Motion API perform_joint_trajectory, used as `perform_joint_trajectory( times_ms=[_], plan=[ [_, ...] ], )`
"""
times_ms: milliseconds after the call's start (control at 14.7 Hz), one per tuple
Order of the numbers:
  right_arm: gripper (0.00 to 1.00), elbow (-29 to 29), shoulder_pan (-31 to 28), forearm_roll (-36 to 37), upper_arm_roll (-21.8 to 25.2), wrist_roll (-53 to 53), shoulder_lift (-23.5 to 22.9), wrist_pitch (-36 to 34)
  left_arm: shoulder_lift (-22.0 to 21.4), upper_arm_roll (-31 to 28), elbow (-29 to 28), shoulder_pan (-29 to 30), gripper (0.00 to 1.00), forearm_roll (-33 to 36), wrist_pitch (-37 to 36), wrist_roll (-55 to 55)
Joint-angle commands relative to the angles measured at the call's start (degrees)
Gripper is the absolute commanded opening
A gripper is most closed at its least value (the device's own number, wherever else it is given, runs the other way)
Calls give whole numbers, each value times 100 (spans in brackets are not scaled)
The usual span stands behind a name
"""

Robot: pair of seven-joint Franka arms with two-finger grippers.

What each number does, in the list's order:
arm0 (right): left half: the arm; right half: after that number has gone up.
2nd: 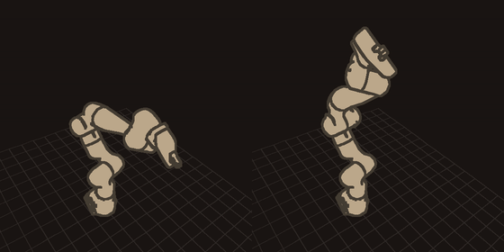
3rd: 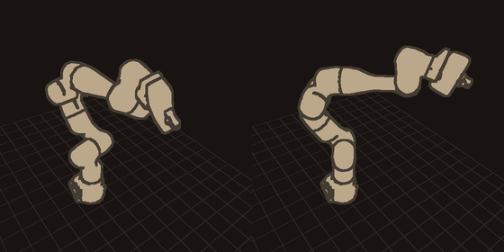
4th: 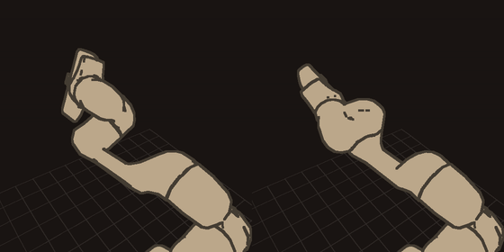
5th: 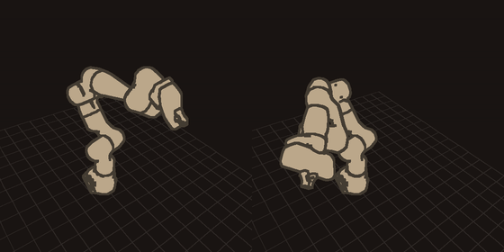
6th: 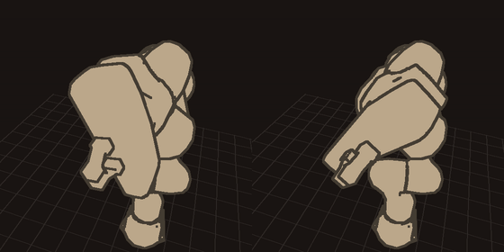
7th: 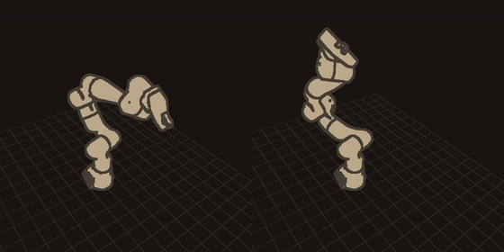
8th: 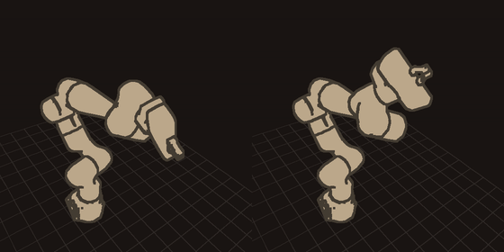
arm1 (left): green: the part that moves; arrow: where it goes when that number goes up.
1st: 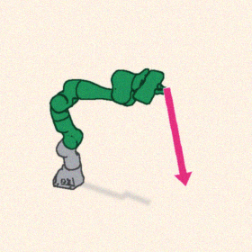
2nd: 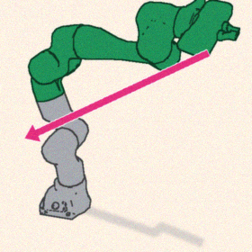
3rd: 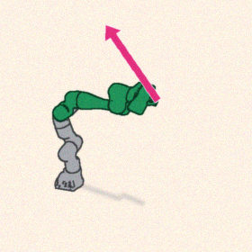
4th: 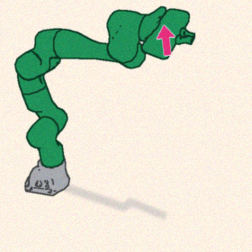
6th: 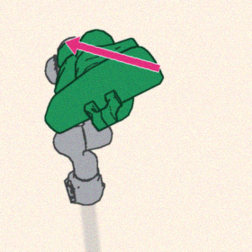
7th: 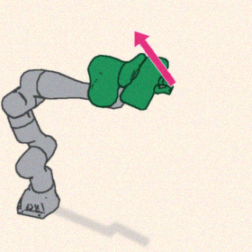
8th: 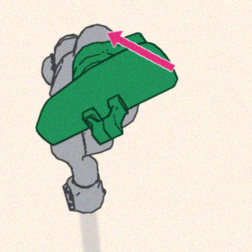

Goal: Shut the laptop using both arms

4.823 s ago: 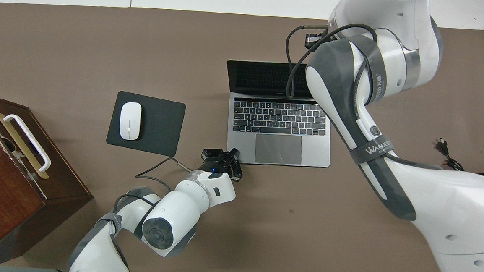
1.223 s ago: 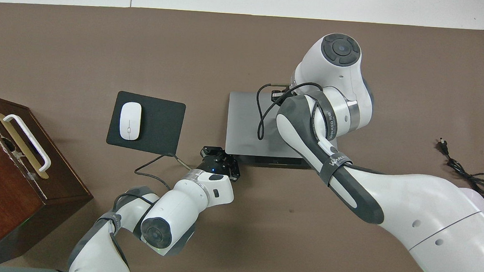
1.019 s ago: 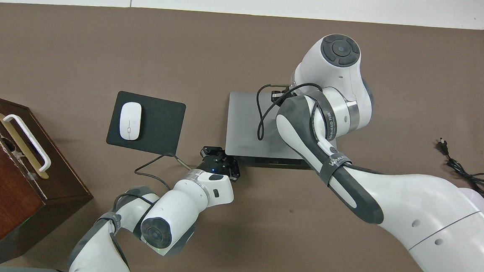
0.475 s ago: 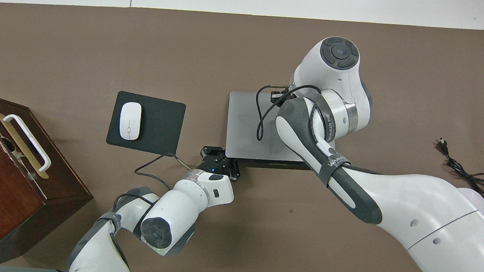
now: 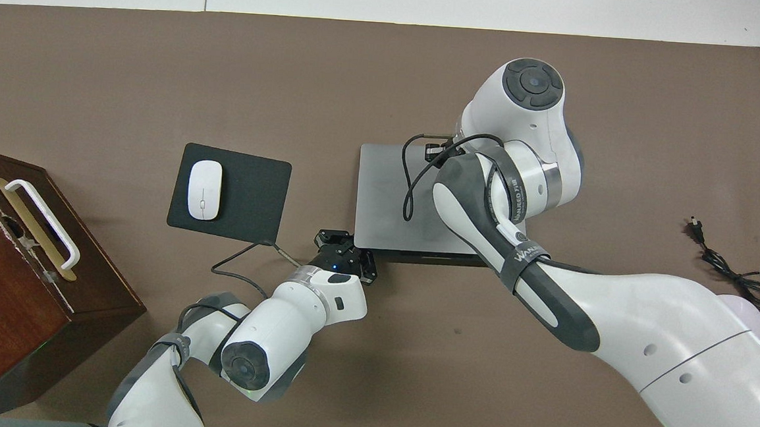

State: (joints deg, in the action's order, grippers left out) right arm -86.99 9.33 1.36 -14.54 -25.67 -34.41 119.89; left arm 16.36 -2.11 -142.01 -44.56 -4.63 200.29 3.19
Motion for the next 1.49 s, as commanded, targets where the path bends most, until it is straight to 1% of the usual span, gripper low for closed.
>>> perform_joint_trajectory(
  times_ms=[0, 204, 272, 611, 747, 951, 1019, 1087, 1155, 1291, 1358, 1426],
  plan=[
    [0, -64, -54, -101, -75, -17, 13, 79, 412, -96, 77, 35, 0, -3, 28, 129],
    [0, 41, -27, -109, -84, -227, 57, -27, 403, -88, 77, 44, 0, -3, 19, 138],
    [0, 163, -27, -136, -93, -237, 92, -228, 403, -88, 77, 96, 0, -3, 19, 129],
    [0, 1358, -202, -399, -75, -158, 461, -2230, 377, -88, 104, 123, 0, -3, 19, 50],
    [0, 1614, -387, -356, -75, 191, 689, -2636, 368, -88, 104, 132, 0, -3, 19, 32],
    [0, 1615, -694, -216, -14, 1053, 1093, -2883, 307, -79, 104, 123, 0, -12, -77, -116],
    [0, 1615, -739, 55, -22, 1316, 1225, -2980, 193, -79, 104, 123, 0, -12, -200, -248],
    [0, 1615, -757, 406, -22, 1649, 1374, -3128, 1, -79, 104, 132, 0, -12, -505, -327],
    [0, 1615, -852, 548, -22, 1940, 1472, -3269, -245, -79, 104, 167, 0, -12, -926, -337],
    [0, 1606, -1177, 576, -31, 2406, 1700, -3437, -781, -70, 104, 255, 0, -12, -1718, -337],
    [8, 1597, -1300, 593, -22, 2626, 1805, -3446, -966, -79, 104, 264, 0, -12, -2026, -328],
    [25, 1571, -1432, 594, -22, 2811, 1876, -3446, -1116, -79, 104, 290, 0, -12, -2255, -311]
  ],
)
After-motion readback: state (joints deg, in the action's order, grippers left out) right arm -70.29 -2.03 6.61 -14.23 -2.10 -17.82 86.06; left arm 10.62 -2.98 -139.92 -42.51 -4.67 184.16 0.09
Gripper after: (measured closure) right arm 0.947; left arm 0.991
